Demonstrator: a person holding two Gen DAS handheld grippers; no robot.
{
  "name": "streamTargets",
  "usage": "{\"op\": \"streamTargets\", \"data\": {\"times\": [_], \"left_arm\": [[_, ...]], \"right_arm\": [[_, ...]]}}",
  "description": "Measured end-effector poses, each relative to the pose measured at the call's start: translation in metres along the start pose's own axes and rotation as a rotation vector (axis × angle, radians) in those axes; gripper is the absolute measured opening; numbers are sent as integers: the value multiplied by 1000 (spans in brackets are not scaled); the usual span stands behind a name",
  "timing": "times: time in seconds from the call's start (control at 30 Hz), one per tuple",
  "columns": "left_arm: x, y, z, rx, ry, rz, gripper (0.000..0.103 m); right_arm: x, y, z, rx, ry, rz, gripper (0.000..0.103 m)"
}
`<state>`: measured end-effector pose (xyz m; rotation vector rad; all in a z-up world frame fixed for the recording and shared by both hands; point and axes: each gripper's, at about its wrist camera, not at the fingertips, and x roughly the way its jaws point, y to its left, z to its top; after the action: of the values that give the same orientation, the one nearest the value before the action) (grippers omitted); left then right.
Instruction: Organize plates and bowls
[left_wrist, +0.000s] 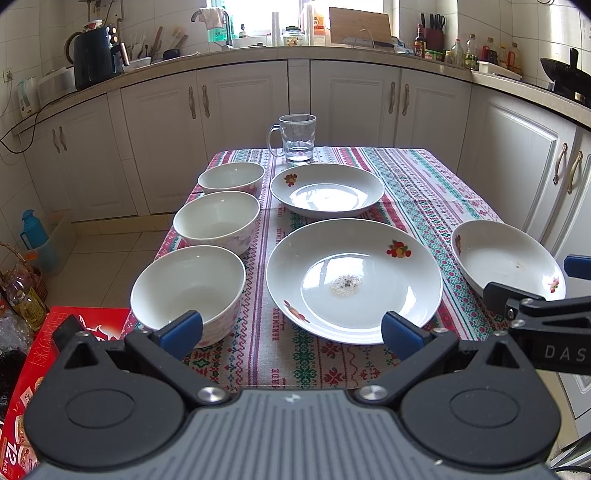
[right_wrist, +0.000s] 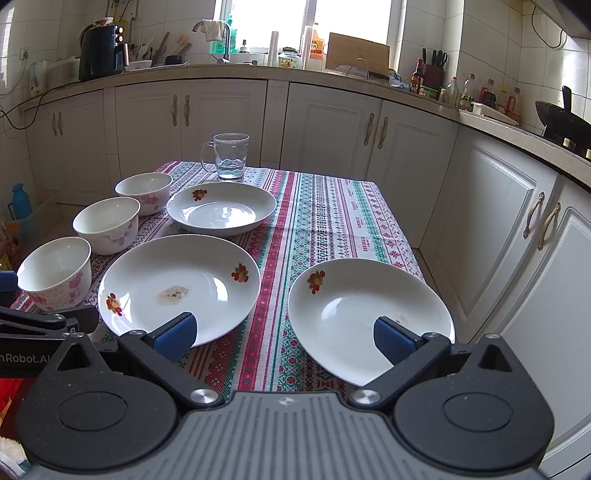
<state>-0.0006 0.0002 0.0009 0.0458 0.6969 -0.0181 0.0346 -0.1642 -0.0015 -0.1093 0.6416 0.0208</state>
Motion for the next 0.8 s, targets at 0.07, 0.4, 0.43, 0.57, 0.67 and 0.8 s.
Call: {"op": "streamTargets", "data": {"times": [0.07,0.4,0.43,0.57,0.67,0.8], "left_arm": [[0,0,0,0,0,0,102],[-3,2,3,-5,-2,4,102],[-3,2,2,-5,-3,4,102],[-3,2,2,-5,-3,4,102],[-3,3,2,-5,-3,5,102],[-3,2,2,-4,-4,4,102]], "right_arm": [[-1,1,1,0,0,0,103],[-4,1,3,-6,-9,4,103],[-4,1,3,-6,-8,4,103],[-4,1,3,-6,-8,3,103],[-4,1,3,-8,-10,3,103],[-3,1,2,-9,-11,3,103]]}}
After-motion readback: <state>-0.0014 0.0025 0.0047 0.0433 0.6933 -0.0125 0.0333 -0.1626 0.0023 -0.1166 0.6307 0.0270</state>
